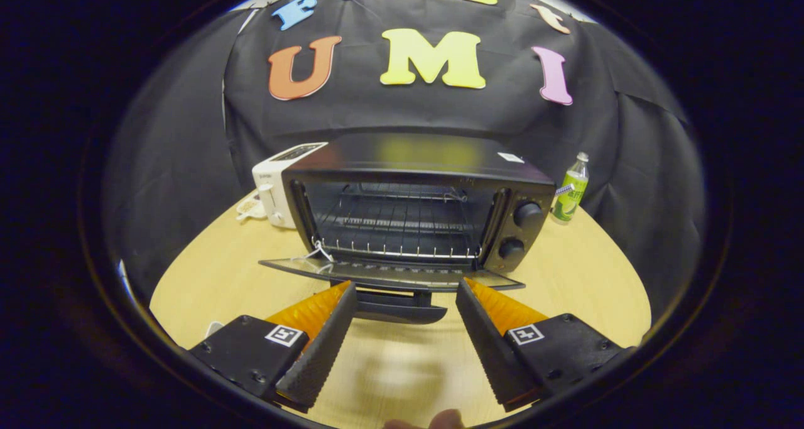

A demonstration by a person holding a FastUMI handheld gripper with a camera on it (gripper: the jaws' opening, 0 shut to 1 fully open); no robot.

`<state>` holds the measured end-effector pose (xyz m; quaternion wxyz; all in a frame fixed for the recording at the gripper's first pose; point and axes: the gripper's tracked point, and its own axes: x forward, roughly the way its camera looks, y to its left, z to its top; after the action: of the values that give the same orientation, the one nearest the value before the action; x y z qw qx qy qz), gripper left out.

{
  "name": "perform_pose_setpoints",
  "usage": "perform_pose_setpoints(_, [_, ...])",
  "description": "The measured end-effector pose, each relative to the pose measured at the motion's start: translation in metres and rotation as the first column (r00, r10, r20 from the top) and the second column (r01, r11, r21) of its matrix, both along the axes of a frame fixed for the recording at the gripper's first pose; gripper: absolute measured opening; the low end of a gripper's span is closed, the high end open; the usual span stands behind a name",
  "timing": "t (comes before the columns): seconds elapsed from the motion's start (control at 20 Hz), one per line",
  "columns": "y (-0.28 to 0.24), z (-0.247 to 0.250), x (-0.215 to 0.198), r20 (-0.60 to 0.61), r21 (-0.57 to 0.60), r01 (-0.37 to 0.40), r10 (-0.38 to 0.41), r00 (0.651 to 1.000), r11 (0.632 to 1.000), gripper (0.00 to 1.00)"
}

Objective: Open the toaster oven, put the food inside, and close the toaster oven door.

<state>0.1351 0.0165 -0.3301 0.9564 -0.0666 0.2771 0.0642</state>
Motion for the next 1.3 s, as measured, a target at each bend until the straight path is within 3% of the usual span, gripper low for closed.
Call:
perform_pose_setpoints(0.3, [-0.005,-0.046,-0.026,-0.143,0.007,-0.002,0.003,0.99,1.0,1.0])
perform_pose_setpoints(0.5, [-0.003,-0.004,-0.037,-0.1,0.035,-0.047,0.05,0.994,0.998,1.0])
perform_pose_setpoints(0.65, [0.002,0.033,-0.054,-0.114,0.097,-0.122,0.132,0.985,0.988,1.0])
perform_pose_setpoints(0.9, [0.017,0.073,-0.098,-0.243,0.266,-0.211,0.277,0.93,0.941,1.0])
perform_pose_setpoints(1.3, [0.072,0.071,-0.139,-0.429,0.484,-0.154,0.388,0.816,0.861,1.0])
